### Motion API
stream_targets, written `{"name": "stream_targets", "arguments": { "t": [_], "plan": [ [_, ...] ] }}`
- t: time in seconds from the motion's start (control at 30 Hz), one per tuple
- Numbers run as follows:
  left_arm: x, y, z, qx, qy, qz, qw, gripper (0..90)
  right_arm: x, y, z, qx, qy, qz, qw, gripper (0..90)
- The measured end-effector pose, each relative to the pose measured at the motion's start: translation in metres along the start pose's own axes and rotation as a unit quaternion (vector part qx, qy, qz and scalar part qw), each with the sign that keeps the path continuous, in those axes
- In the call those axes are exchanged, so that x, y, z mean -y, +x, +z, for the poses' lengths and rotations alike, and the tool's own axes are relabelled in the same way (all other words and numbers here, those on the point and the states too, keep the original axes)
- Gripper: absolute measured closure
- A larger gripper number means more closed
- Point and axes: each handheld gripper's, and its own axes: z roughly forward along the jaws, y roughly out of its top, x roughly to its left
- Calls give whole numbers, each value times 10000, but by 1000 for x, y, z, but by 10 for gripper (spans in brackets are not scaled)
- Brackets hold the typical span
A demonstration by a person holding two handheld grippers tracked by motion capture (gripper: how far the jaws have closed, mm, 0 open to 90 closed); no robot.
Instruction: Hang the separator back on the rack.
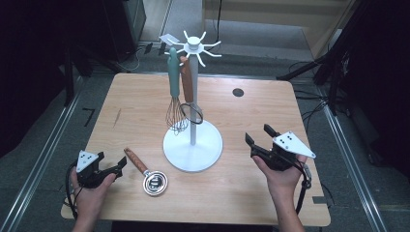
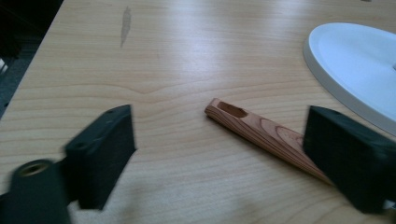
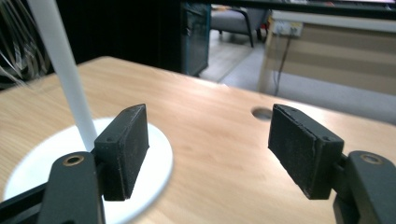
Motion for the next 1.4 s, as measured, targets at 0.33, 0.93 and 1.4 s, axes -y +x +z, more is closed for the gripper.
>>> {"name": "stream_targets", "arguments": {
  "t": [0.33, 0.93, 1.4],
  "plan": [
    [4, -5, -1, 800, 490, -273, 9952, 855, 37, -20, -22, 100, 365, 107, 9992, 365],
    [11, -30, 11, 1079, 1198, 199, 9867, 900, 77, -35, -37, 263, 670, 379, 9967, 365],
    [13, -54, 13, 1336, 1281, 444, 9817, 900, 80, -24, -30, 143, 718, 212, 9971, 377]
  ]
}}
